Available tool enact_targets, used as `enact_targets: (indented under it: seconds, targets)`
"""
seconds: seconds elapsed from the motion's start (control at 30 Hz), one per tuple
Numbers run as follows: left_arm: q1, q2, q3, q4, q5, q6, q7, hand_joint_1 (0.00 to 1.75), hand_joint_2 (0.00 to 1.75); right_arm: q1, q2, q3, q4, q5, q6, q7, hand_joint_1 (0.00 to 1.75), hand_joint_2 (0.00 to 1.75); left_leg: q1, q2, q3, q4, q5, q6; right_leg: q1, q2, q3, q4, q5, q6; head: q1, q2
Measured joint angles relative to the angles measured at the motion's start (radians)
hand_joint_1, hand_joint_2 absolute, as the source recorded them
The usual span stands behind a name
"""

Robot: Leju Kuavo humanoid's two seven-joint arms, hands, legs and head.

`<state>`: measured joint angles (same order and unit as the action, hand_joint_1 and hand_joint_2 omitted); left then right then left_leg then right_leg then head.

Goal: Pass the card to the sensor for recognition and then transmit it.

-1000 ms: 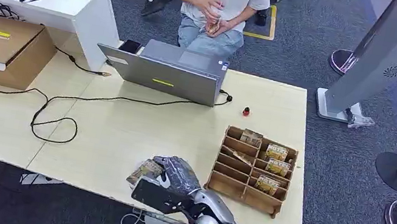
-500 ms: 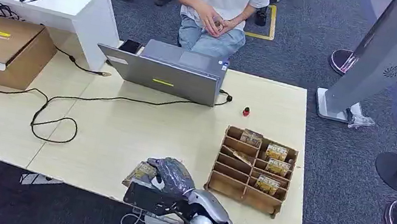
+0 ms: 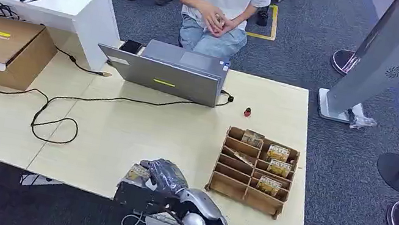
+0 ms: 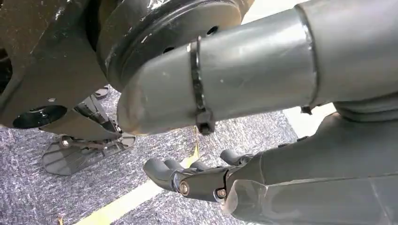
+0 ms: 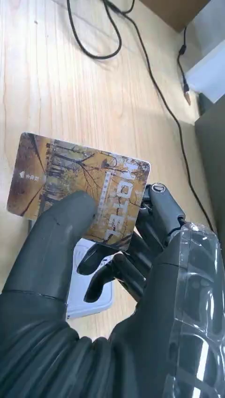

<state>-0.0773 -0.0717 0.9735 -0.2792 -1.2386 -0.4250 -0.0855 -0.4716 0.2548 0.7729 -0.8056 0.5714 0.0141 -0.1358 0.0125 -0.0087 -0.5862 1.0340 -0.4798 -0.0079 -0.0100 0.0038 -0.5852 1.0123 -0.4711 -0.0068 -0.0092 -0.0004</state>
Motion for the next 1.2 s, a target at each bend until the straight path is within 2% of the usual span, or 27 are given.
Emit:
enact_targets:
  seconds: [0.2, 0.6, 1.2]
  targets:
    - [0.000, 0.000, 0.000, 0.000, 0.000, 0.000, 0.000, 0.00, 0.00, -0.012, 0.011, 0.000, 0.039, 0.000, -0.004, 0.001, 1.75, 1.75, 0.000, 0.000, 0.000, 0.000, 0.000, 0.000, 0.000, 0.000, 0.000, 0.000, 0.000, 0.000, 0.000, 0.000]
    - [0.001, 0.000, -0.001, 0.000, 0.018, 0.000, 0.012, 0.00, 0.00, -0.034, 0.021, 0.000, 0.101, -0.003, -0.043, 0.072, 1.75, 1.75, 0.000, 0.000, 0.000, 0.000, 0.000, 0.000, 0.000, 0.000, 0.000, 0.000, 0.000, 0.000, 0.000, 0.000]
    - [0.001, 0.000, -0.006, 0.000, 0.021, 0.000, 0.023, 0.00, 0.00, -0.045, 0.021, -0.029, 0.138, -0.032, -0.044, 0.104, 1.75, 1.75, 0.000, 0.000, 0.000, 0.000, 0.000, 0.000, 0.000, 0.000, 0.000, 0.000, 0.000, 0.000, 0.000, 0.000]
